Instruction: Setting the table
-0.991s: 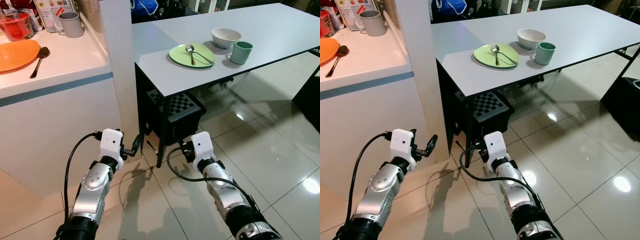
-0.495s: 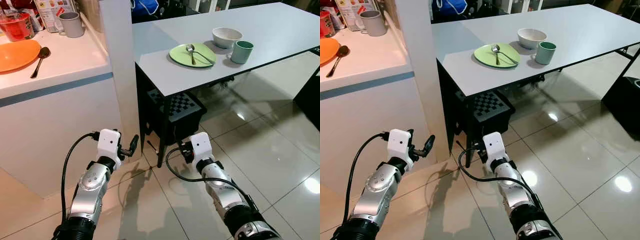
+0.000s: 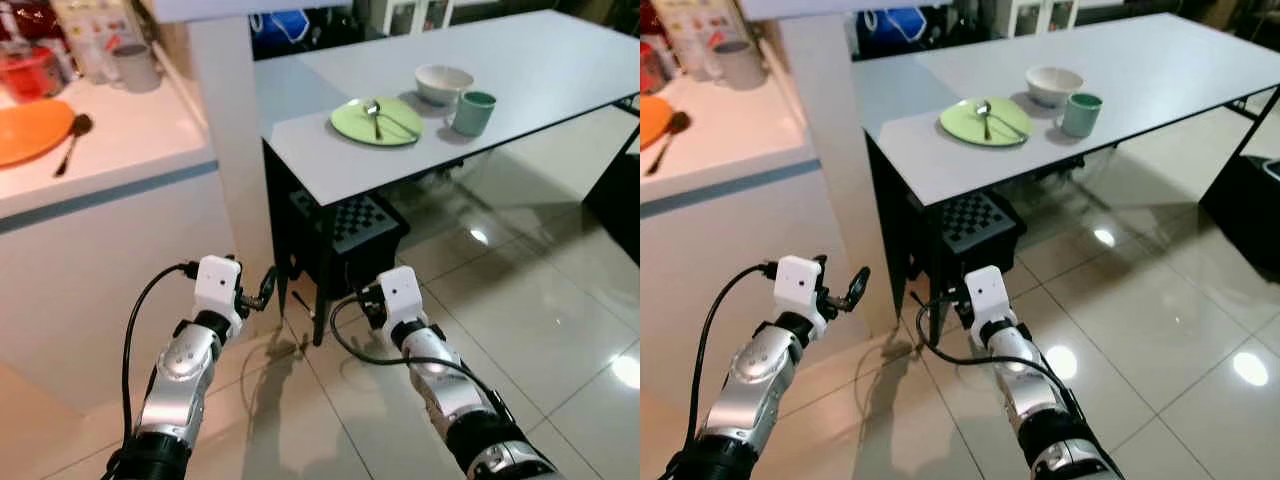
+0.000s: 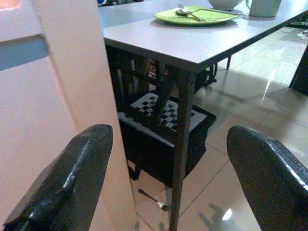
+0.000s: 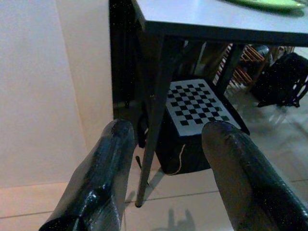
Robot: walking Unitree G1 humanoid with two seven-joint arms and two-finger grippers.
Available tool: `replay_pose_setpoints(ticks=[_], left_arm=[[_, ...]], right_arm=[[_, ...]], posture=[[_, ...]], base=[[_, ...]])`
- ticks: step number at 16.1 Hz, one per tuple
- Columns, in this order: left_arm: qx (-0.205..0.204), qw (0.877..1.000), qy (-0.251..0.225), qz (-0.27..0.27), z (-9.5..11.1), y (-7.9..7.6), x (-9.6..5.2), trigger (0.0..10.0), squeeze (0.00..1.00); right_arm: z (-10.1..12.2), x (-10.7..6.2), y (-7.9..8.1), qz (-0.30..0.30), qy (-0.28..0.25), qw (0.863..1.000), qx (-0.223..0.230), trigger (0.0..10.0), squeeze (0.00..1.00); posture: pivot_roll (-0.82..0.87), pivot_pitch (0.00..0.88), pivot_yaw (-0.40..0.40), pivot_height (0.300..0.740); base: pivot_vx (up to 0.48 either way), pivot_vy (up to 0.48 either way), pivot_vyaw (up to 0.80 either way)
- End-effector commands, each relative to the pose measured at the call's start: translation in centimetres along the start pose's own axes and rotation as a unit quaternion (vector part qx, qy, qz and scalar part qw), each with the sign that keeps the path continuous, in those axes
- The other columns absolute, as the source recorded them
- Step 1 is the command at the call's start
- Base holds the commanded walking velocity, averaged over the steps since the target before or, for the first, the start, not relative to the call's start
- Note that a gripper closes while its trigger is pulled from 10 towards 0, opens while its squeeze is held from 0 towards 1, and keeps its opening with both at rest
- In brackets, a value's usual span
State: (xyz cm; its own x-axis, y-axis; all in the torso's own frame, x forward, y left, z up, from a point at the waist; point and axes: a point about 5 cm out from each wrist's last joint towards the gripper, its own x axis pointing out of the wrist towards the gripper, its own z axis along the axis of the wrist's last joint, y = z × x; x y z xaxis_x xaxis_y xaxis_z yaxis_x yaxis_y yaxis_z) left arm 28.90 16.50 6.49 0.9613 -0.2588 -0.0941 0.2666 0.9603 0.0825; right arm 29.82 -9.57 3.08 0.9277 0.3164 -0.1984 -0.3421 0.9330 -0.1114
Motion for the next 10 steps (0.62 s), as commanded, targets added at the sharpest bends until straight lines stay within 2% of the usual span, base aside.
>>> replay_pose_setpoints(ticks=[1,5,6,10], left_arm=[[0.009,1.000,-0.013,0.001,0.74,0.02,0.31,10.0,0.00],[-0.001,1.000,-0.013,0.004,0.70,-0.07,0.35,10.0,0.00],[-0.005,1.000,-0.012,0.015,0.69,0.06,0.36,10.0,0.00],[-0.003,1.000,-0.013,0.014,0.61,-0.09,0.29,10.0,0.00]], right_arm=[[0.40,0.26,-0.17,-0.003,-0.007,1.000,0.003,10.0,0.00],[0.44,0.21,-0.05,0.007,-0.011,1.000,0.000,10.0,0.00],[0.42,0.16,0.01,0.013,-0.013,1.000,0.005,10.0,0.00],[0.33,0.08,-0.04,0.014,-0.012,1.000,-0.009,10.0,0.00]], posture=[[0.09,0.000,0.003,0.740],[0.09,0.000,-0.003,0.740],[0.09,0.000,-0.004,0.740],[0.09,0.000,-0.008,0.740]], base=[[0.469,0.000,0.00],[0.458,0.000,0.00],[0.334,0.000,0.42],[0.000,0.000,0.77]])
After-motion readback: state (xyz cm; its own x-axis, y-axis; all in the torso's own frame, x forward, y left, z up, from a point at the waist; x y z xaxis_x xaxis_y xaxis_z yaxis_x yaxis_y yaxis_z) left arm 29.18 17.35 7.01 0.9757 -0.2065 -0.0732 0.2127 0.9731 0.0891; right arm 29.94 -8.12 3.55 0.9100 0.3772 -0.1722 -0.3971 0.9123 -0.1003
